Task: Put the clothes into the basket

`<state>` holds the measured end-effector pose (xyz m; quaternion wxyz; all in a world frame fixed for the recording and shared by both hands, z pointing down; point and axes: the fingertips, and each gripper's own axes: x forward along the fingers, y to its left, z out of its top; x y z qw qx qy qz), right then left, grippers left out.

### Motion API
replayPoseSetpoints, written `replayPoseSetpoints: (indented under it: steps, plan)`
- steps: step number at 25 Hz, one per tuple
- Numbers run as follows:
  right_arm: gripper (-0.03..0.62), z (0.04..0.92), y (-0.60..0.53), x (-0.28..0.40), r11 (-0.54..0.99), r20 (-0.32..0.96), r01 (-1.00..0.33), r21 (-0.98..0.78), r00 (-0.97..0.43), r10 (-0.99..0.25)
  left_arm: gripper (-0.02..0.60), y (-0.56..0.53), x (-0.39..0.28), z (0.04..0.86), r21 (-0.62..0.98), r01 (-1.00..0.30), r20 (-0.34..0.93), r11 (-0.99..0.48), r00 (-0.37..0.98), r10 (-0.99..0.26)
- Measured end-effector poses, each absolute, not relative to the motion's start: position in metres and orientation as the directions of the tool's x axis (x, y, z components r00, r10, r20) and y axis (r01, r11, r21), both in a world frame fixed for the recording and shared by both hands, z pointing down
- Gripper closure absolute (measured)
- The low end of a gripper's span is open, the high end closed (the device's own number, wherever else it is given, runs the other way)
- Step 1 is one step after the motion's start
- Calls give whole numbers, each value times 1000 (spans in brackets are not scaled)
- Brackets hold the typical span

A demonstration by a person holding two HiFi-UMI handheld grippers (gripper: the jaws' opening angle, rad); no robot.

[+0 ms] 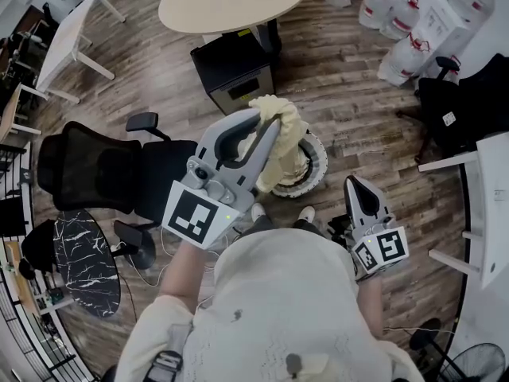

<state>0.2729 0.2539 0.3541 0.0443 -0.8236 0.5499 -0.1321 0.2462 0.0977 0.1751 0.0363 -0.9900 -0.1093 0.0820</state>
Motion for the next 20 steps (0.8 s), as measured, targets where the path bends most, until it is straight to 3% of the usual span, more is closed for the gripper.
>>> replayPoseSetpoints:
  steps: [20]
  plan:
    - [585,364,351,323,-511,177,-830,-226,480,-859,531,177,319,120,-138,312,-267,-940,902,339]
